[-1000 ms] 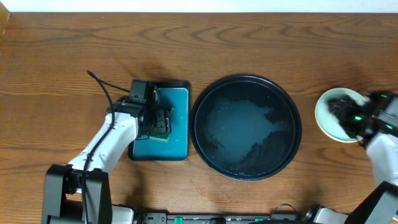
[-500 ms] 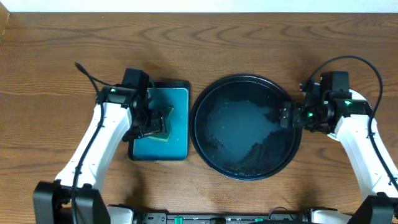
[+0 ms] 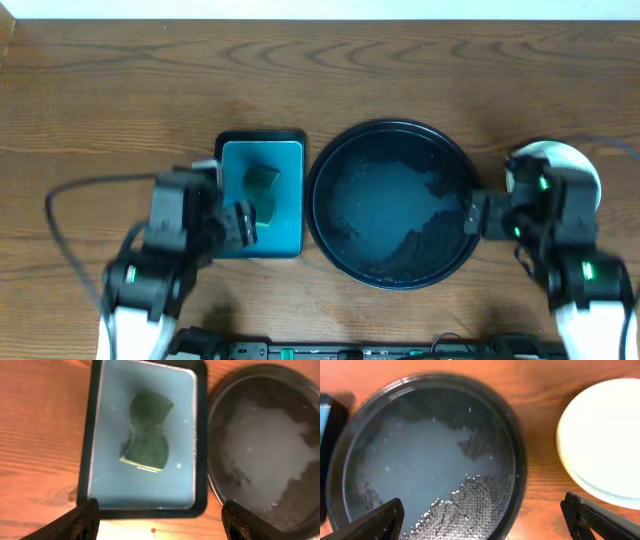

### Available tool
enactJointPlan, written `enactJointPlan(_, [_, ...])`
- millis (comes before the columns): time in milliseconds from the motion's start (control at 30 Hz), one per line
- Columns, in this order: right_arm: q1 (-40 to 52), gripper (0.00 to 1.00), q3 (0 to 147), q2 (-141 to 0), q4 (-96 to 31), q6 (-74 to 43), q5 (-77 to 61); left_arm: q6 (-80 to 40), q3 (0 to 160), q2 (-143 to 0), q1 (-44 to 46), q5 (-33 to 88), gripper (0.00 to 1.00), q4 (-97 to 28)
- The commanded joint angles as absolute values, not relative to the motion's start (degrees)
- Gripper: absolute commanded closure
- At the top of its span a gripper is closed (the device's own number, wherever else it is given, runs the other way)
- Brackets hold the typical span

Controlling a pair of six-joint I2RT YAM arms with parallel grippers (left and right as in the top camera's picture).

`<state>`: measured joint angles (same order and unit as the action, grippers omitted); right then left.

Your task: Clean dirty plates on tray and stack at the side

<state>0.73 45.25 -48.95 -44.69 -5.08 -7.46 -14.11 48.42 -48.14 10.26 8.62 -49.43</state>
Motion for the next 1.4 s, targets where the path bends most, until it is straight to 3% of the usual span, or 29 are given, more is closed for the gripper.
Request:
enactJointPlan(0, [1.17, 0.01, 40.36, -37.80, -42.52, -4.19, -5.10, -13.54, 43.33, -37.19, 11.18, 7.92, 0.21, -47.75])
enactJointPlan(233, [1.17, 0.01, 38.85, -30.15, -44.23, -4.21, -5.15, -13.54, 42.94, -29.74, 11.18, 7.92, 0.21, -47.88])
enactJointPlan(800, [1.17, 0.01, 38.83, -30.26, -57.17, -4.19, -5.15, -13.54, 42.94, -29.85, 11.18, 7.92, 0.21, -47.88])
enactJointPlan(1367, [1.17, 0.01, 38.46, -28.91, -61.17, -4.21, -5.15, -13.54, 42.94, -29.85, 11.18, 7.92, 0.20, -47.88])
